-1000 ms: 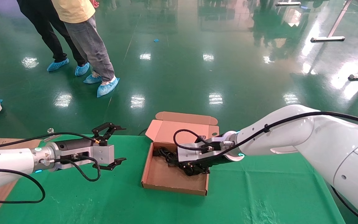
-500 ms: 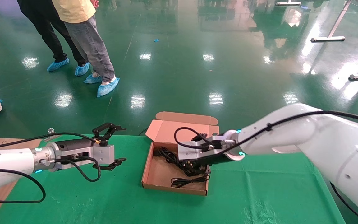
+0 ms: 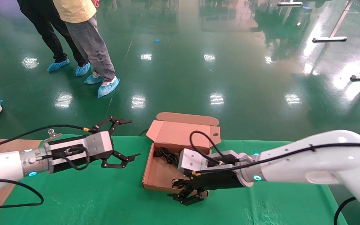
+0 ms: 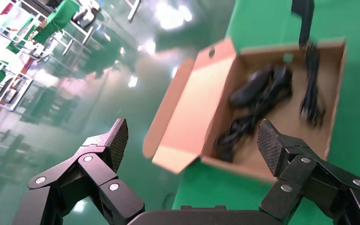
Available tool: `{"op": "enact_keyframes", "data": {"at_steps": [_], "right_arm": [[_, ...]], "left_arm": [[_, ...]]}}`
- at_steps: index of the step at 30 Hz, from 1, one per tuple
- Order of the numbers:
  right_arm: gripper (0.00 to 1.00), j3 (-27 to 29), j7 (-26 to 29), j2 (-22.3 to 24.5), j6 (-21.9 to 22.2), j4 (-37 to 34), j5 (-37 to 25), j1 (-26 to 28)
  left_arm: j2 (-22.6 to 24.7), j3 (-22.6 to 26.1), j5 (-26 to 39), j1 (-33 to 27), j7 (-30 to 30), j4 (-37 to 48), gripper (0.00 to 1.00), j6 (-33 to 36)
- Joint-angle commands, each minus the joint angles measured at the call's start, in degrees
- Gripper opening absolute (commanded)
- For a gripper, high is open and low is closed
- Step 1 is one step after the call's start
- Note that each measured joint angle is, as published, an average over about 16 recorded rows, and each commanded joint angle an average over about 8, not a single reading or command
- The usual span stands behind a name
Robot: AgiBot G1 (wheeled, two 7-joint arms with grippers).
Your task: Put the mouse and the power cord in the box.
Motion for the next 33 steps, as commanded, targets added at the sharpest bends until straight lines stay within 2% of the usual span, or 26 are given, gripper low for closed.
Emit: {"op": "enact_keyframes", "data": {"at_steps": [1, 33], "right_arm": [[1.0, 2.39, 0.64, 1.45, -1.36, 1.53, 0.99, -1.33], [1.0, 40.45, 10.82, 24.58, -22.95, 25.94, 16.75, -22.45]], "left_arm": [[-0.96, -1.07, -0.48, 0.98, -2.84, -2.44, 1.0, 0.85], [-16.18, -18.17, -8.08, 16.54, -48.06, -41.28, 1.0, 14.42]]}}
